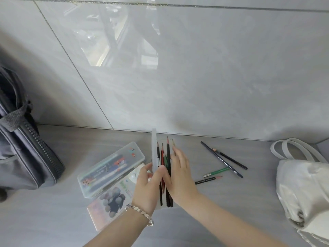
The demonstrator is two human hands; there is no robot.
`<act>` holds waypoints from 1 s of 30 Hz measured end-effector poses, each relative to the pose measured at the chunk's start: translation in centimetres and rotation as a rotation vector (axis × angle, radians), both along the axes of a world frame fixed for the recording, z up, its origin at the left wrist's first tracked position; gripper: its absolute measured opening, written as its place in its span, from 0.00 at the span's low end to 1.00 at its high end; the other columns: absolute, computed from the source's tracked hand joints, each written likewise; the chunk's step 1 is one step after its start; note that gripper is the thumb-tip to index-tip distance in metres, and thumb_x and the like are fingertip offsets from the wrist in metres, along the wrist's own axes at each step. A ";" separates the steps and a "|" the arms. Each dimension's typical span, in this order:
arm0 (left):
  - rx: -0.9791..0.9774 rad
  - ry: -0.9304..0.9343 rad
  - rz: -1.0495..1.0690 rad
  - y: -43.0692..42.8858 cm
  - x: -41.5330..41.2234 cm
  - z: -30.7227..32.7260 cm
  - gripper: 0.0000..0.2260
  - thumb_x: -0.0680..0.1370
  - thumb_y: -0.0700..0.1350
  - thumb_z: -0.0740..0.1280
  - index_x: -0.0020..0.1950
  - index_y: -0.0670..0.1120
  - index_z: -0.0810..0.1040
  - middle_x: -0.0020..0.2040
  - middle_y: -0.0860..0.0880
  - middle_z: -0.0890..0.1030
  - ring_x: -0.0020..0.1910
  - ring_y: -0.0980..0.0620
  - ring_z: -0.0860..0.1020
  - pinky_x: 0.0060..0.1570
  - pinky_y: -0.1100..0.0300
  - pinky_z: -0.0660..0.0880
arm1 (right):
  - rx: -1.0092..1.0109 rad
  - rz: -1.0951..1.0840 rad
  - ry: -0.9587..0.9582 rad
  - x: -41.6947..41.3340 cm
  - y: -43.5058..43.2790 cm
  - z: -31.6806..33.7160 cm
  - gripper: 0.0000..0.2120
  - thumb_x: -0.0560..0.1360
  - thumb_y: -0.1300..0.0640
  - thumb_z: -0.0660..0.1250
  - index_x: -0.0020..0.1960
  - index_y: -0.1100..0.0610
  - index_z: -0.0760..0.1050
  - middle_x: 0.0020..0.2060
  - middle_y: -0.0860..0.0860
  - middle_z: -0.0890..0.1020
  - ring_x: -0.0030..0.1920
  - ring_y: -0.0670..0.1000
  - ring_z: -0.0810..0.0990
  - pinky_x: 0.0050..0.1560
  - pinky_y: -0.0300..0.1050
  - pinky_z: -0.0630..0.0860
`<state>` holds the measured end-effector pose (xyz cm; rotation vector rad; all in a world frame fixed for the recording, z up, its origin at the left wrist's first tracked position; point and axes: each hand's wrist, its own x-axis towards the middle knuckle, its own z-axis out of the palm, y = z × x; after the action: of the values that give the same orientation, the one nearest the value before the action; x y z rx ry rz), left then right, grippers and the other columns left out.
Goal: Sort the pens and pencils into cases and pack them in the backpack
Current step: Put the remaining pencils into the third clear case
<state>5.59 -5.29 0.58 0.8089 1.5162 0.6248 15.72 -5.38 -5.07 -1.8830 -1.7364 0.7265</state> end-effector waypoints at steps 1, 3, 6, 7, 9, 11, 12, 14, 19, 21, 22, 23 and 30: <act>0.005 0.005 0.002 0.0 0.0 0.0 0.34 0.63 0.61 0.67 0.66 0.49 0.70 0.57 0.45 0.77 0.57 0.49 0.77 0.62 0.49 0.72 | 0.018 0.009 -0.002 0.0 -0.1 0.1 0.26 0.77 0.48 0.53 0.72 0.58 0.58 0.74 0.50 0.53 0.75 0.50 0.49 0.75 0.43 0.50; 0.019 0.017 0.023 0.3 -0.4 -0.3 0.26 0.73 0.56 0.67 0.68 0.48 0.68 0.58 0.47 0.76 0.57 0.50 0.75 0.58 0.55 0.70 | 0.073 0.032 0.052 -0.1 -0.1 0.3 0.27 0.76 0.45 0.55 0.71 0.58 0.60 0.73 0.49 0.55 0.74 0.47 0.51 0.73 0.38 0.51; 0.052 0.056 0.068 1.3 -1.6 -0.6 0.26 0.74 0.56 0.66 0.69 0.49 0.66 0.59 0.48 0.75 0.57 0.50 0.73 0.57 0.56 0.67 | 0.159 0.000 0.256 -0.3 0.7 0.6 0.29 0.75 0.40 0.53 0.67 0.59 0.65 0.68 0.48 0.62 0.70 0.41 0.58 0.69 0.28 0.53; 0.069 0.073 0.089 1.7 -2.1 -0.7 0.27 0.74 0.56 0.66 0.69 0.48 0.66 0.60 0.48 0.74 0.58 0.49 0.73 0.59 0.55 0.67 | 0.196 -0.056 0.287 -0.1 1.3 0.4 0.25 0.76 0.43 0.55 0.64 0.60 0.68 0.65 0.48 0.65 0.68 0.42 0.62 0.69 0.28 0.56; 0.092 0.088 0.151 2.6 -3.1 -0.6 0.30 0.72 0.57 0.66 0.70 0.47 0.66 0.61 0.48 0.75 0.58 0.49 0.74 0.61 0.53 0.68 | 0.172 -0.154 0.234 0.5 2.8 -0.3 0.14 0.78 0.55 0.60 0.59 0.61 0.72 0.58 0.52 0.72 0.62 0.48 0.70 0.64 0.36 0.66; 0.104 0.077 0.211 3.3 -4.1 -0.7 0.27 0.74 0.53 0.66 0.71 0.46 0.65 0.63 0.47 0.74 0.58 0.50 0.73 0.60 0.55 0.68 | -0.021 -0.146 0.107 0.6 4.1 -1.4 0.11 0.77 0.59 0.60 0.58 0.60 0.73 0.54 0.54 0.77 0.57 0.53 0.74 0.56 0.42 0.70; 0.107 0.078 0.218 3.6 -4.5 -0.8 0.25 0.76 0.50 0.65 0.71 0.45 0.64 0.64 0.48 0.73 0.58 0.51 0.72 0.59 0.57 0.67 | -0.116 -0.127 0.059 0.4 4.5 -1.9 0.11 0.77 0.58 0.60 0.58 0.60 0.73 0.53 0.55 0.77 0.56 0.54 0.75 0.53 0.44 0.71; 0.108 0.097 0.220 3.9 -5.1 -1.1 0.25 0.77 0.50 0.64 0.72 0.45 0.64 0.68 0.47 0.71 0.63 0.50 0.70 0.61 0.56 0.65 | -0.253 -0.092 0.003 -0.6 5.1 -2.3 0.14 0.77 0.54 0.61 0.61 0.59 0.70 0.53 0.55 0.78 0.55 0.55 0.76 0.51 0.46 0.72; 0.112 0.100 0.224 4.0 -5.1 -1.4 0.26 0.76 0.50 0.66 0.72 0.46 0.64 0.68 0.47 0.71 0.65 0.49 0.70 0.63 0.55 0.65 | -0.405 -0.040 -0.150 -2.5 5.5 -3.5 0.16 0.77 0.52 0.61 0.61 0.59 0.67 0.53 0.56 0.79 0.53 0.57 0.77 0.47 0.48 0.74; 0.118 0.096 0.214 3.9 -4.7 -1.6 0.24 0.77 0.49 0.64 0.71 0.45 0.65 0.61 0.50 0.75 0.58 0.51 0.73 0.59 0.57 0.67 | -0.425 -0.064 -0.144 -2.5 5.7 -3.5 0.16 0.77 0.51 0.62 0.60 0.59 0.68 0.52 0.56 0.79 0.52 0.57 0.78 0.45 0.47 0.73; 0.119 0.097 0.209 3.8 -4.5 -1.5 0.23 0.77 0.49 0.64 0.71 0.45 0.65 0.56 0.52 0.76 0.52 0.53 0.74 0.56 0.57 0.66 | -0.427 -0.062 -0.145 -2.6 5.9 -3.4 0.16 0.76 0.51 0.63 0.60 0.59 0.68 0.52 0.56 0.80 0.52 0.57 0.78 0.45 0.47 0.74; 0.116 0.101 0.199 3.7 -4.4 -1.6 0.23 0.77 0.49 0.64 0.71 0.45 0.65 0.52 0.53 0.76 0.48 0.55 0.74 0.54 0.57 0.66 | -0.433 -0.054 -0.156 -2.7 6.1 -3.3 0.16 0.76 0.51 0.63 0.59 0.59 0.68 0.52 0.55 0.80 0.51 0.56 0.78 0.45 0.47 0.74; 0.101 0.099 0.174 3.8 -4.2 -2.0 0.25 0.76 0.52 0.65 0.71 0.47 0.65 0.50 0.54 0.75 0.45 0.58 0.75 0.49 0.58 0.69 | -0.573 -0.034 -0.183 -3.2 6.9 -2.8 0.09 0.78 0.63 0.57 0.44 0.60 0.76 0.44 0.55 0.79 0.43 0.54 0.77 0.39 0.42 0.70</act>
<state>1.43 -1.49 -1.39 0.7996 1.6683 0.8059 12.53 1.49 -7.88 -2.4102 -1.7186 1.1645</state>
